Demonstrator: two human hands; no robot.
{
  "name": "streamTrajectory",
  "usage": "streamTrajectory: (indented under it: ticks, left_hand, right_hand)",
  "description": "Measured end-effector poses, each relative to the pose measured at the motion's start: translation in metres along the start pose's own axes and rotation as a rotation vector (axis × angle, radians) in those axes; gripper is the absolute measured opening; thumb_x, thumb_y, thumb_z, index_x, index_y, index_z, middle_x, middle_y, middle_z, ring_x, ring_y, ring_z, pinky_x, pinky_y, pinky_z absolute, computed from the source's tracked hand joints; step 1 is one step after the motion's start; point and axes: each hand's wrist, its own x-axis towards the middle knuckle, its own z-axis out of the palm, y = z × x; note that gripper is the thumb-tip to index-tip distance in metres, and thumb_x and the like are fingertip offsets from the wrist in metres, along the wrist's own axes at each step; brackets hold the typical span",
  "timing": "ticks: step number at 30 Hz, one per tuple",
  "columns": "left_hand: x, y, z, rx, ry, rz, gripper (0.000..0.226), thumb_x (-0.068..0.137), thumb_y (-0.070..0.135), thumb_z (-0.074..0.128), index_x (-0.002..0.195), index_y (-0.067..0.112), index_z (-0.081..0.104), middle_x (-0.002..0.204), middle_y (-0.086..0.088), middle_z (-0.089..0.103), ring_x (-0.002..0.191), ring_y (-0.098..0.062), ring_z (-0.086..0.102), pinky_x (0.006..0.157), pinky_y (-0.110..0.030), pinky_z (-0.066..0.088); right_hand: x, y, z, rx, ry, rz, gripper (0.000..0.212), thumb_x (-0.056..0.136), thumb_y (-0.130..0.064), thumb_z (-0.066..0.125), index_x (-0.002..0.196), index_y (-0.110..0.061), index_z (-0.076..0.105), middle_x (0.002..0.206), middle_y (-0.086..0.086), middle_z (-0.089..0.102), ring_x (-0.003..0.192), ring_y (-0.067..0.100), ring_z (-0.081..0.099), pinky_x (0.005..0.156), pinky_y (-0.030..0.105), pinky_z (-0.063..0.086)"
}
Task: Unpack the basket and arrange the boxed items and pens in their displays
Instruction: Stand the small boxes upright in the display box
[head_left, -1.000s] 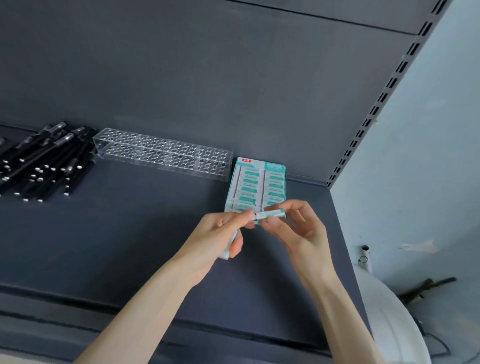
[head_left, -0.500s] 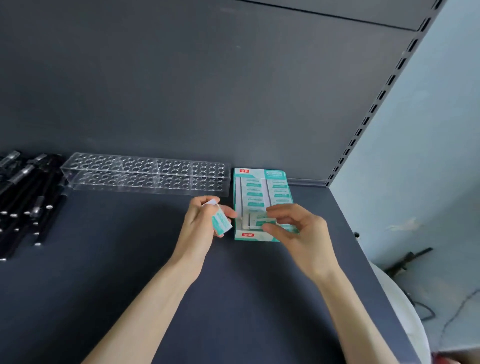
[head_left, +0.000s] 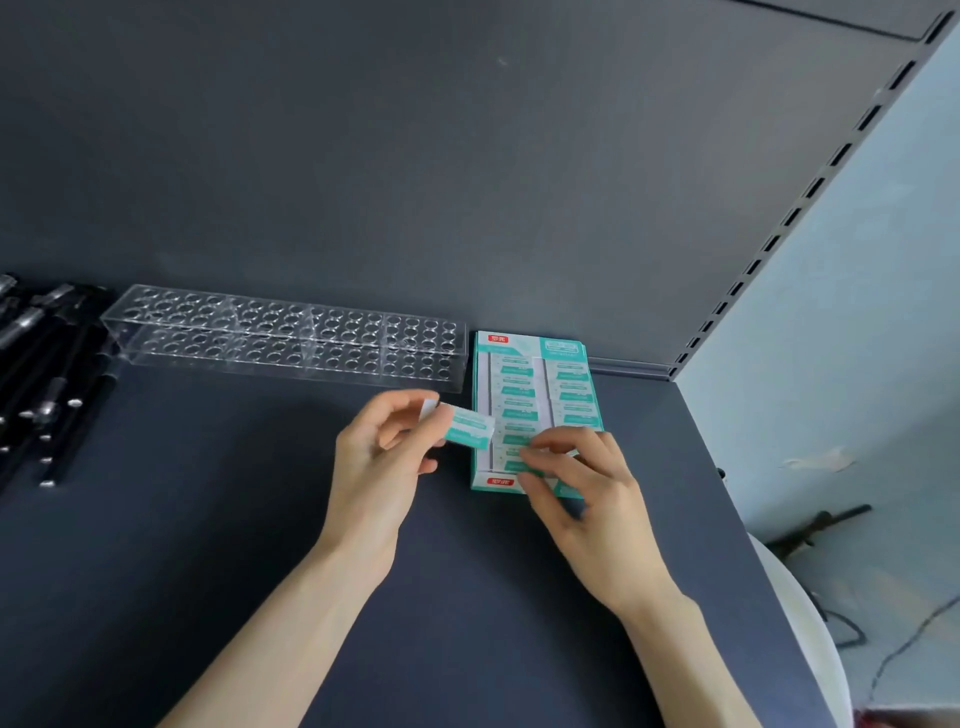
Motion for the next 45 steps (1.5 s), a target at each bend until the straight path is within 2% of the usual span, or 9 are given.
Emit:
streamTrajectory:
  ticks: [7, 14, 18, 21, 24, 33, 35, 41, 45]
  left_hand:
    - [-0.008, 0.001, 0.005, 0.025, -0.150, 0.050, 0.015, 0.078, 0.013, 0.073, 0.091, 0.008, 0.066, 0.081, -0.003, 0.074, 0.071, -0.011, 0.069, 0.060, -0.018, 0.052]
    - [-0.015, -0.002, 0.013, 0.035, -0.252, 0.070, 0.012, 0.080, 0.009, 0.070, 0.091, 0.005, 0.069, 0.084, -0.007, 0.074, 0.068, -0.017, 0.070, 0.062, -0.021, 0.054]
    - [-0.012, -0.007, 0.007, 0.299, -0.203, 0.189, 0.022, 0.078, 0.027, 0.073, 0.099, 0.021, 0.070, 0.092, 0.008, 0.070, 0.081, -0.006, 0.063, 0.066, -0.013, 0.047]
    - [-0.011, -0.012, 0.004, 0.627, -0.204, 0.277, 0.047, 0.072, 0.033, 0.079, 0.114, 0.037, 0.057, 0.116, 0.024, 0.052, 0.107, 0.007, 0.049, 0.087, -0.007, 0.036]
    - [-0.013, -0.015, 0.010, 0.809, -0.269, 0.306, 0.073, 0.072, 0.042, 0.077, 0.136, 0.032, 0.043, 0.129, 0.029, 0.042, 0.123, 0.004, 0.039, 0.109, -0.029, 0.029]
    - [-0.015, -0.016, 0.016, 0.940, -0.240, 0.314, 0.076, 0.083, 0.044, 0.066, 0.148, 0.024, 0.030, 0.129, 0.012, 0.058, 0.106, -0.008, 0.043, 0.106, -0.035, 0.030]
    - [-0.015, -0.017, 0.016, 0.935, -0.228, 0.325, 0.076, 0.083, 0.043, 0.067, 0.147, 0.022, 0.032, 0.126, 0.011, 0.059, 0.099, -0.006, 0.041, 0.105, -0.035, 0.032]
    - [-0.014, -0.019, 0.017, 0.964, -0.216, 0.341, 0.076, 0.083, 0.043, 0.066, 0.147, 0.020, 0.032, 0.126, 0.010, 0.061, 0.108, -0.017, 0.049, 0.104, -0.037, 0.034]
    - [-0.013, -0.021, 0.016, 0.953, -0.230, 0.340, 0.076, 0.084, 0.041, 0.066, 0.148, 0.020, 0.031, 0.129, 0.012, 0.059, 0.117, -0.017, 0.049, 0.105, -0.038, 0.035]
  right_hand:
    - [0.001, -0.005, -0.005, 0.307, 0.043, 0.177, 0.031, 0.082, -0.024, 0.064, 0.113, -0.022, 0.063, 0.116, -0.011, 0.058, 0.109, 0.010, 0.054, 0.086, 0.031, 0.053]
    - [0.005, -0.006, -0.015, 0.498, 0.034, 0.191, 0.031, 0.077, -0.011, 0.073, 0.104, -0.024, 0.065, 0.106, -0.010, 0.063, 0.086, 0.014, 0.061, 0.073, 0.017, 0.053]
    - [0.001, 0.004, -0.028, 0.445, 0.075, 0.201, 0.028, 0.078, -0.009, 0.071, 0.099, -0.027, 0.066, 0.102, -0.008, 0.067, 0.081, 0.013, 0.063, 0.073, 0.017, 0.052]
    - [-0.004, 0.014, -0.038, 0.317, 0.105, 0.211, 0.023, 0.078, -0.016, 0.069, 0.092, -0.035, 0.065, 0.101, -0.014, 0.066, 0.084, 0.011, 0.060, 0.072, 0.009, 0.048]
    - [-0.008, 0.017, -0.041, 0.189, 0.102, 0.188, 0.022, 0.078, -0.022, 0.066, 0.090, -0.040, 0.063, 0.101, -0.021, 0.063, 0.093, 0.006, 0.053, 0.072, 0.004, 0.044]
    - [-0.016, 0.024, -0.034, -0.040, 0.072, 0.134, 0.014, 0.080, -0.009, 0.069, 0.094, -0.012, 0.073, 0.107, -0.010, 0.062, 0.099, 0.011, 0.048, 0.077, 0.001, 0.042]
    - [-0.017, 0.024, -0.033, -0.075, 0.053, 0.126, 0.015, 0.082, -0.010, 0.069, 0.096, -0.012, 0.072, 0.113, -0.005, 0.062, 0.103, 0.014, 0.047, 0.078, 0.003, 0.039]
    - [-0.019, 0.021, -0.031, -0.040, 0.012, 0.109, 0.025, 0.079, -0.009, 0.071, 0.104, -0.011, 0.072, 0.123, -0.004, 0.061, 0.116, 0.020, 0.050, 0.087, 0.028, 0.051]
    - [-0.018, 0.020, -0.031, -0.013, -0.003, 0.135, 0.024, 0.081, -0.007, 0.070, 0.104, -0.011, 0.071, 0.123, -0.006, 0.060, 0.116, 0.016, 0.053, 0.088, 0.033, 0.054]
